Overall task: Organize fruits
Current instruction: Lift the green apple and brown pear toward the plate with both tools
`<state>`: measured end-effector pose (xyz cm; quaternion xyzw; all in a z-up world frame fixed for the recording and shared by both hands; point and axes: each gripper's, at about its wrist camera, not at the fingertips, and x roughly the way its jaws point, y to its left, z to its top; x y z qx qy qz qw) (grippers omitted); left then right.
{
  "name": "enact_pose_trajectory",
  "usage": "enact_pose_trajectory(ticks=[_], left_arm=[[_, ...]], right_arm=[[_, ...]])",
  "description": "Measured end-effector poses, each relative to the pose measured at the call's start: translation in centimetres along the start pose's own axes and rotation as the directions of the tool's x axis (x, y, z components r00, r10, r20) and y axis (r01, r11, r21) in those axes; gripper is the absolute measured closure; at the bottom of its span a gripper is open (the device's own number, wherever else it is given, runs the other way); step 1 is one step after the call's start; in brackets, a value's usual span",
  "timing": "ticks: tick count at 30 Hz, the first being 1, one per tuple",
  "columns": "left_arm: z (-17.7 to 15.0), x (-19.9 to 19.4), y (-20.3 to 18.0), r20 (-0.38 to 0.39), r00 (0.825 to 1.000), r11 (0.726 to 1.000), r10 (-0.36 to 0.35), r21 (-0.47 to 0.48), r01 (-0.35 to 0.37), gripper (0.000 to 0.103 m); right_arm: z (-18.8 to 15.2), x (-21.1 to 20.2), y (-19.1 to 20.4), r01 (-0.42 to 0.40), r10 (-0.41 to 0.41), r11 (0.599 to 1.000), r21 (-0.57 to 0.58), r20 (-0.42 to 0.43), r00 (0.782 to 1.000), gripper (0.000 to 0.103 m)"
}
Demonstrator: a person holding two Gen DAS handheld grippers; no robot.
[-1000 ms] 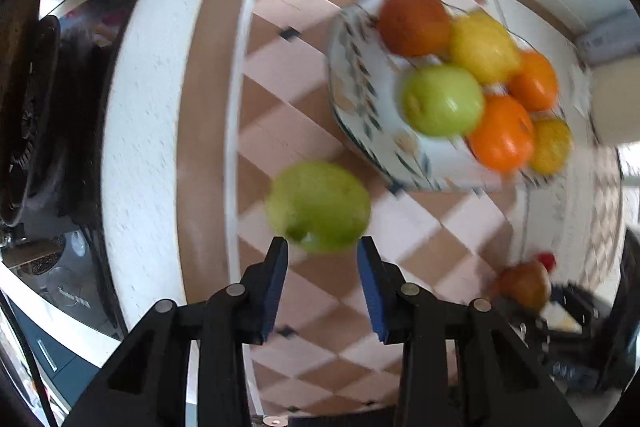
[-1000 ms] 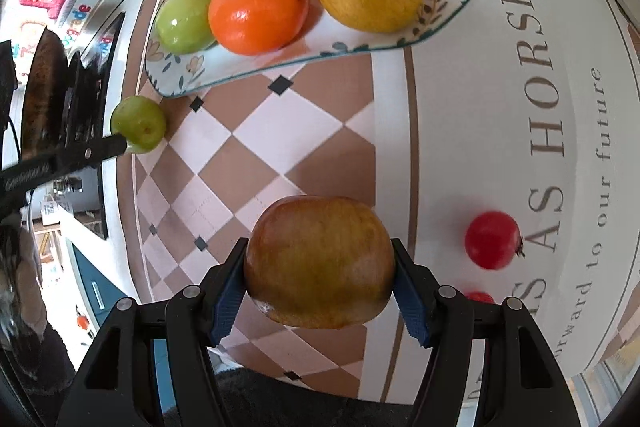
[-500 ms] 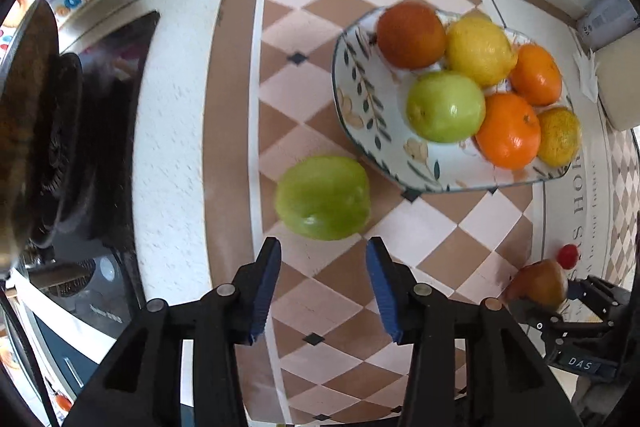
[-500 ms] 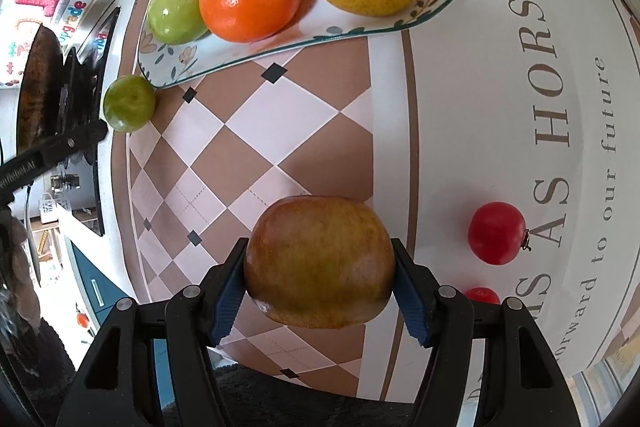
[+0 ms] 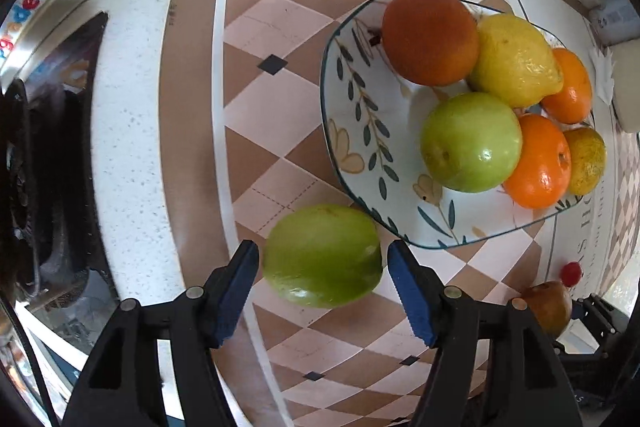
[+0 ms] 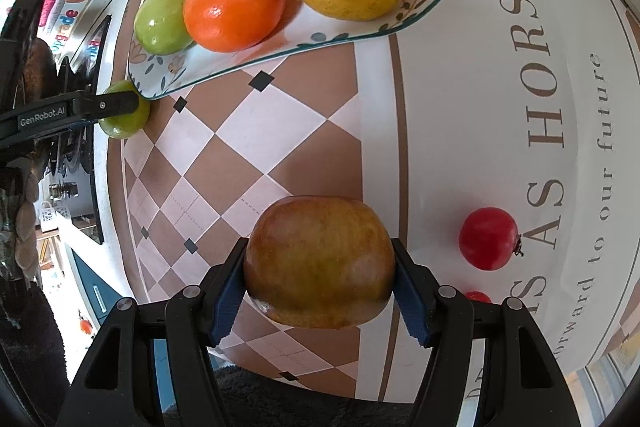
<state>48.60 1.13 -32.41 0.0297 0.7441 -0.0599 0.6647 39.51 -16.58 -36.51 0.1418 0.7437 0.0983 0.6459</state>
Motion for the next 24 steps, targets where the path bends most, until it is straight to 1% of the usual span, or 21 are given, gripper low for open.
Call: enact_pose_trajectory(ticks=[2,4,6,8,10,13,14,16,21,22,24], left_arm=[[0.3,0.3,0.7,0.009,1.000,1.000,-0.010,-0.028,0.010,0.043],[0.9,0.9,1.9,0.021,1.000,0.999,-0.014,-0.042,0.015,0.043],[0.4,0.4,2.1,0.037,0.999,0.999,0.005,-0.054,-0.003,0.043],[-2.6,-0.4,1.9,0.058,0.998,0.998,-0.007,-0.059,0.010,0.043],[-4.7,-1.0,1.7,0.072,0.997,0.997,-0.036,-0.058,0.040,0.043],[-7.5,-1.3,0.5,0.073,0.994,0.995,-0.081,-0.053,0.085,0.043],[-8.2,-1.3,0.0,0.074,0.994,0.995,-0.086,-0.050,0.090,0.043],[-9.8,-1.3,-1.3,0.067,0.994,0.995,-0.090,-0.046,0.093,0.043],[-11.5,0.1,-1.9,0.045,0.990,0.987,-0.134,-0.085,0.138,0.043],[-11.8,0.6,-1.5,0.046,0.989,0.985,-0.142,-0.090,0.145,0.043],[-11.5,-0.2,-1.3,0.066,0.986,0.983,-0.151,-0.099,0.157,0.043]], right_arm=[[0.1,0.0,0.0,0.007,-0.007,1.000,0.000,0.000,1.000,0.034],[0.1,0.1,-0.1,0.011,-0.011,1.000,-0.004,-0.004,1.000,0.034],[0.0,0.1,-0.1,0.015,-0.015,1.000,-0.009,0.001,1.000,0.034],[-0.2,-0.3,0.0,0.030,-0.029,0.999,-0.024,0.016,0.999,0.034],[-0.4,-0.8,0.1,0.039,-0.038,0.998,-0.039,0.026,0.999,0.034],[-0.3,-0.4,-0.1,0.018,-0.018,0.999,-0.033,-0.008,1.000,0.034],[-0.2,0.0,-0.1,0.028,-0.029,0.999,-0.042,-0.021,0.999,0.034],[-0.1,0.2,-0.1,0.023,-0.025,0.999,-0.047,-0.029,0.999,0.034],[0.1,-0.1,0.2,0.042,-0.044,0.997,-0.069,-0.020,0.999,0.034],[0.0,-0.3,0.2,0.035,-0.036,0.997,-0.062,-0.015,0.999,0.034],[-0.1,-1.3,-0.1,-0.006,0.006,1.000,-0.031,0.009,1.000,0.034]])
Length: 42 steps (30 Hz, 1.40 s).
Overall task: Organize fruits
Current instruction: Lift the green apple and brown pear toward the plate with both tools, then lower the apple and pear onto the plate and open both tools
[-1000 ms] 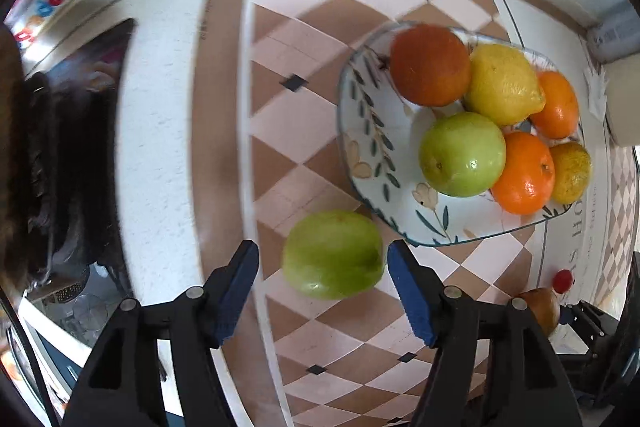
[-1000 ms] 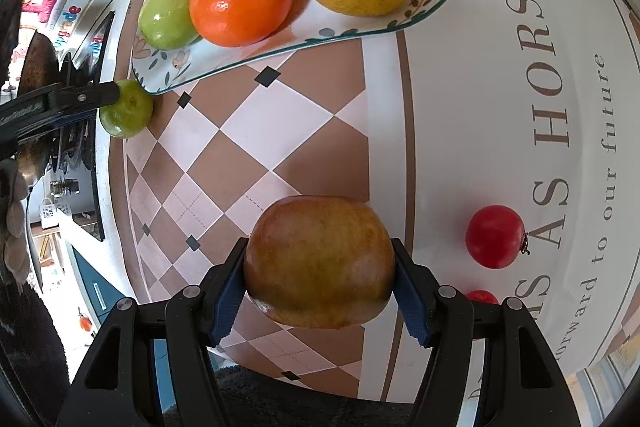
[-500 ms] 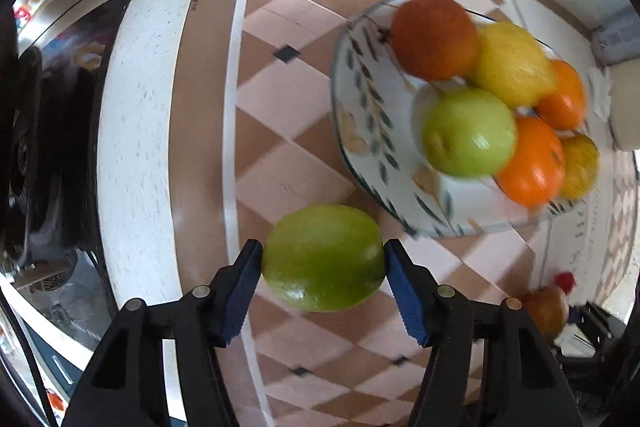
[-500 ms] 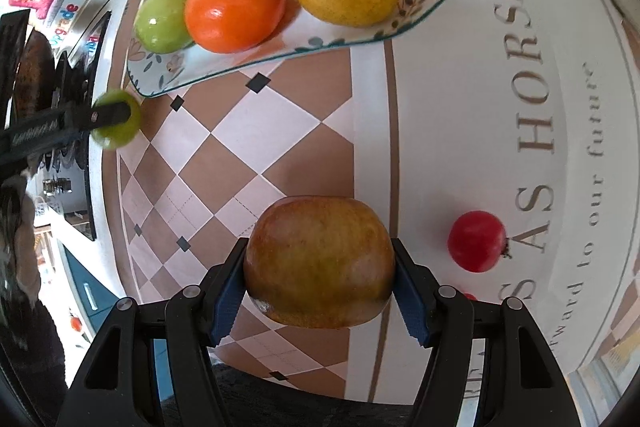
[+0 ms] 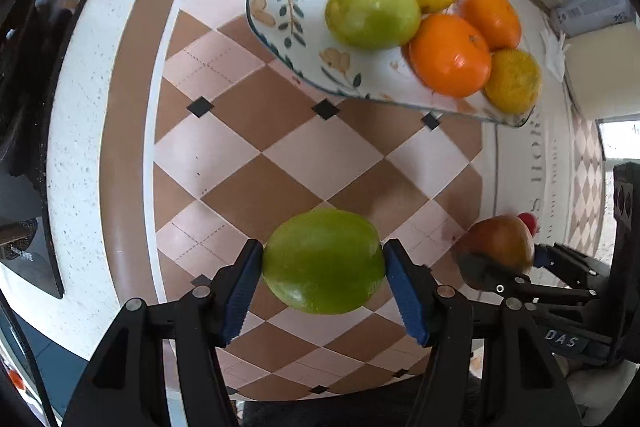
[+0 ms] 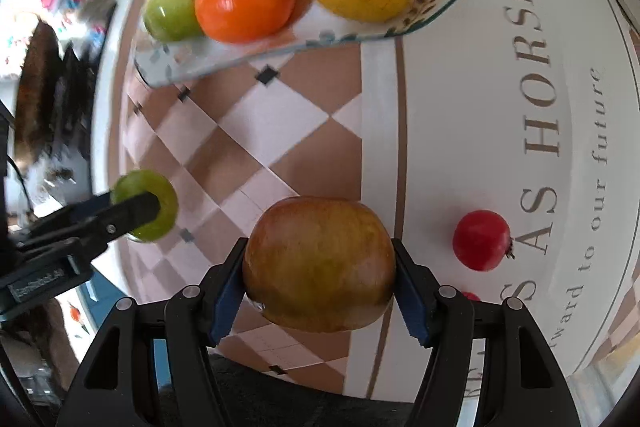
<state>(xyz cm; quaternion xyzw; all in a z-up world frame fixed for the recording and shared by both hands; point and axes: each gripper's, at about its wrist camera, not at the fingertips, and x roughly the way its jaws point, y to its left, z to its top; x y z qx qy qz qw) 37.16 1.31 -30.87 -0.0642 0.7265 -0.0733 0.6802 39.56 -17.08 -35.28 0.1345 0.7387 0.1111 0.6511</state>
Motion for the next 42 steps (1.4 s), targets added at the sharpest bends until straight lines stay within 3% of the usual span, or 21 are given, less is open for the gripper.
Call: enact_pose_trajectory(ticks=[4,7,10,15,22,30,34,38,40,42], left_arm=[[1.6,-3.7,0.1,0.082,0.997,1.000,0.005,0.007,-0.005,0.043],[3.9,-6.3,0.4,0.141,0.990,0.999,0.032,0.004,-0.033,0.043],[7.9,-7.0,1.2,0.166,0.983,0.997,0.073,-0.009,-0.073,0.043],[12.8,-5.0,1.4,0.142,0.982,0.991,0.127,-0.048,-0.121,0.043],[17.1,-1.9,2.6,0.060,0.988,0.987,0.142,-0.082,-0.137,0.043],[18.1,-1.1,2.7,0.046,0.987,0.986,0.152,-0.081,-0.148,0.043],[18.3,-1.4,2.8,0.052,0.991,0.989,0.126,-0.080,-0.121,0.043],[18.8,-1.9,3.0,0.046,0.997,0.993,0.066,-0.099,-0.062,0.042],[19.0,-2.3,3.1,0.053,0.997,0.994,0.058,-0.100,-0.053,0.038],[18.9,-2.6,3.0,0.059,0.997,0.994,0.056,-0.095,-0.051,0.023]], right_arm=[[0.8,-5.0,-1.8,-0.084,0.073,0.993,0.084,0.126,0.989,0.034],[3.2,-9.3,-3.3,-0.035,0.005,0.993,0.113,0.256,0.967,0.034],[6.6,-11.0,-4.5,0.017,-0.059,0.990,0.137,0.305,0.951,0.034],[11.5,-10.6,-5.3,0.095,-0.136,0.984,0.149,0.293,0.946,0.034],[13.9,-8.0,-5.6,0.144,-0.172,0.980,0.135,0.227,0.959,0.034],[15.1,-6.5,-5.0,0.072,-0.096,0.989,0.130,0.187,0.978,0.033],[15.4,-6.1,-6.1,0.036,-0.062,0.985,0.170,0.146,0.987,0.017],[15.2,-5.9,-6.6,0.010,-0.036,0.982,0.188,0.133,0.990,0.014],[15.1,-5.9,-6.5,0.015,-0.040,0.982,0.186,0.134,0.990,0.011],[14.9,-6.1,-6.3,0.028,-0.054,0.983,0.182,0.136,0.989,0.010]])
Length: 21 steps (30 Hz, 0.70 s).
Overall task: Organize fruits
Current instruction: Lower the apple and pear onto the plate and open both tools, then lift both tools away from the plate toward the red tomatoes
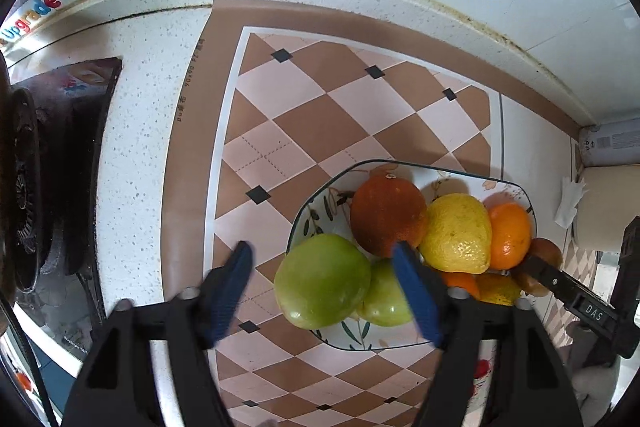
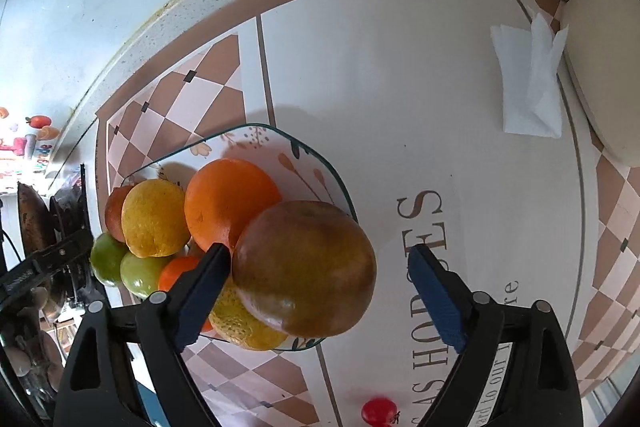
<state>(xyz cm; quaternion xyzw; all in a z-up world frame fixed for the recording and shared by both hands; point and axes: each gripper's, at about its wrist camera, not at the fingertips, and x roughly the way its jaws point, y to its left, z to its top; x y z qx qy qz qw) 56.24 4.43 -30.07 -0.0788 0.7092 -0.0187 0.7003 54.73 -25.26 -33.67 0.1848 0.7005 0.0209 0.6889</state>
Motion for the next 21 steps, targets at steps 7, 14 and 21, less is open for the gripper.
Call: enact_pose_trajectory(ticks=[7,14,21], left_arm=[[-1.8,-2.0,-0.9,0.048,0.998,0.999,0.034,0.038,-0.036,0.013],[-6.0,-2.6,-2.1,0.109,0.987,0.989,0.114,0.077,-0.123,0.013],[-10.2,-2.9,-2.9,0.164,0.976,0.981,0.145,0.106,-0.163,0.013]], right_arm=[[-1.3,-2.9,1.9,0.105,-0.095,0.991,-0.081,0.112,0.989,0.010],[-5.3,-5.9,4.4,0.204,-0.168,0.966,-0.158,0.213,0.962,0.010],[-9.9,-6.8,5.3,0.252,-0.196,0.944,-0.214,0.250,0.948,0.010]])
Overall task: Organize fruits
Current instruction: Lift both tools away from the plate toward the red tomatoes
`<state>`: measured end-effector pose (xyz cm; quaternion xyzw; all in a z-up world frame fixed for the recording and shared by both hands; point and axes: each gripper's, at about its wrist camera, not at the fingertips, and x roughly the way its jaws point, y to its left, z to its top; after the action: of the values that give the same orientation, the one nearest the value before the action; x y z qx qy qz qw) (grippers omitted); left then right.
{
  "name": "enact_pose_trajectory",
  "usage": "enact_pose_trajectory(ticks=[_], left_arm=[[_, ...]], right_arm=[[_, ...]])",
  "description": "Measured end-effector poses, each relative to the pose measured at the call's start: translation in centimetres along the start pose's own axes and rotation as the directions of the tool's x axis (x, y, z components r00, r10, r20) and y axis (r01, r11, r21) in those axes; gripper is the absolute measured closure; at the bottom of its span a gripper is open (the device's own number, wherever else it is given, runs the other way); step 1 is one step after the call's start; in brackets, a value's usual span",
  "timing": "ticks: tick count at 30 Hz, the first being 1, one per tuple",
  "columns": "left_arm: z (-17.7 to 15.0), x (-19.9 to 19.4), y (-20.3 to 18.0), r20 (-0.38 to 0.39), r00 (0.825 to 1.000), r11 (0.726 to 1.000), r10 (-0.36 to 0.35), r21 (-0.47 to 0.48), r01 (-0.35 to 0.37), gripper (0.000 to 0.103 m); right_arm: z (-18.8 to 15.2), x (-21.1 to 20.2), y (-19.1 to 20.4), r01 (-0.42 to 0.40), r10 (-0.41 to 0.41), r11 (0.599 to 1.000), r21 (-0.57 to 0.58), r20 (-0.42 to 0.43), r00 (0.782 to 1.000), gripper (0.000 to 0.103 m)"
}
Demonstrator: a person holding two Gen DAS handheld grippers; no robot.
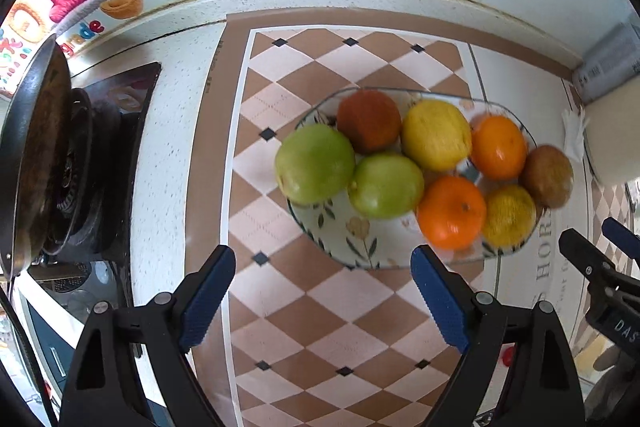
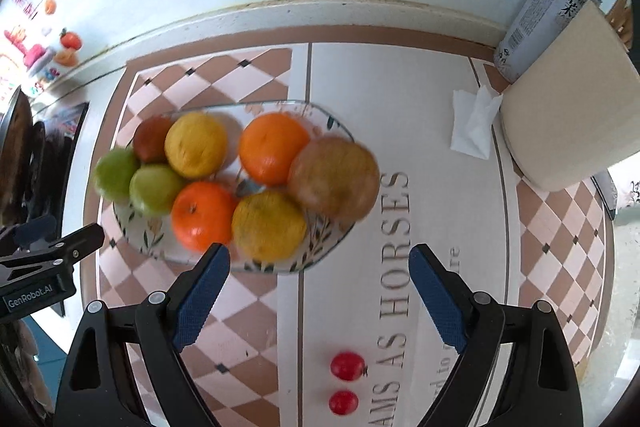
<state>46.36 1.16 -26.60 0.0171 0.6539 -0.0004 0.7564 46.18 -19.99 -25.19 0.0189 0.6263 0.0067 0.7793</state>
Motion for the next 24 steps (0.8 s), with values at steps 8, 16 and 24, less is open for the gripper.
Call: enact_pose_trajectory(ticks=[8,16,24], left_arm=[[-3.1,-3.2,-0.3,0.072,0.997,1.000,-0.017,0.010,0.016,0.013],[-6.0,-8.5,-0.4,0.217,0.976,1.000,-0.007,0.017,0.003,0.013],[-9.0,-13.6,-0.1,0.306,0.951,0.999,-0.049,0.024,0.044,0.013]], right_arm=[[-3.2,-3.1,0.3,-0.001,0.001,1.000,0.012,0.056,0.998,0.010],[-5.9,-8.6,0.5,0.007,-0.008,1.000,0.007,0.158,0.987,0.010],[-9.0,-14.6,1.0,-0.011,0.011,1.000,0.000,0.248,0.969,0.010]])
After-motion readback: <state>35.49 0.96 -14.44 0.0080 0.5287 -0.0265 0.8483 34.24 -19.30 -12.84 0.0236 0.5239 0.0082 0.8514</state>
